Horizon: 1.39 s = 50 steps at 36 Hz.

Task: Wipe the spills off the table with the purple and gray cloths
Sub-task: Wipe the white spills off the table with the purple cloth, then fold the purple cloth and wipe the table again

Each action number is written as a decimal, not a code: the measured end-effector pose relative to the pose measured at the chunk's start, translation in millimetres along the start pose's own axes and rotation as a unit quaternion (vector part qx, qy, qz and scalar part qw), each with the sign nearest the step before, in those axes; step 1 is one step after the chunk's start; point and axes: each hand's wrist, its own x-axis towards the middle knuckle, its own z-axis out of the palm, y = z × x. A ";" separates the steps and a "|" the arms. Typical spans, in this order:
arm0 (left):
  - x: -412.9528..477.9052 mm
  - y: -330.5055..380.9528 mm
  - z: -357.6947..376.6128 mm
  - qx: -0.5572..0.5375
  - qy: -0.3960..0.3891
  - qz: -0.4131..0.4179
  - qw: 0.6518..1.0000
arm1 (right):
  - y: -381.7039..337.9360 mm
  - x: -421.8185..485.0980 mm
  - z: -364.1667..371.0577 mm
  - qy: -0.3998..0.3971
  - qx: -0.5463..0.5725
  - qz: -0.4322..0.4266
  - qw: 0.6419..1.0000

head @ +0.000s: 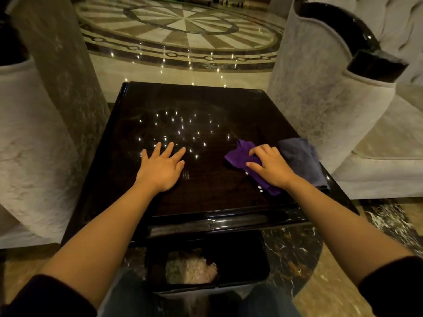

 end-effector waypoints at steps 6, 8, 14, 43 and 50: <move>0.6 0.1 1.1 -0.001 0.003 -0.004 1.000 | -27.3 -22.9 5.9 0.010 0.007 -0.044 0.999; 1.0 -0.3 2.1 0.001 0.004 -0.005 1.000 | -39.8 -32.2 6.9 0.008 0.011 -0.057 0.998; 2.6 -1.6 3.1 0.000 0.003 -0.002 1.000 | -86.0 -67.1 11.2 0.021 -0.005 -0.106 0.994; -73.6 48.6 -57.9 -0.478 -0.296 0.095 0.821 | -119.2 -112.3 -23.0 0.057 0.065 -0.257 0.963; -86.2 45.2 -66.8 -0.522 -0.245 0.116 0.809 | -109.9 -105.7 -26.9 -0.031 0.148 -0.086 0.985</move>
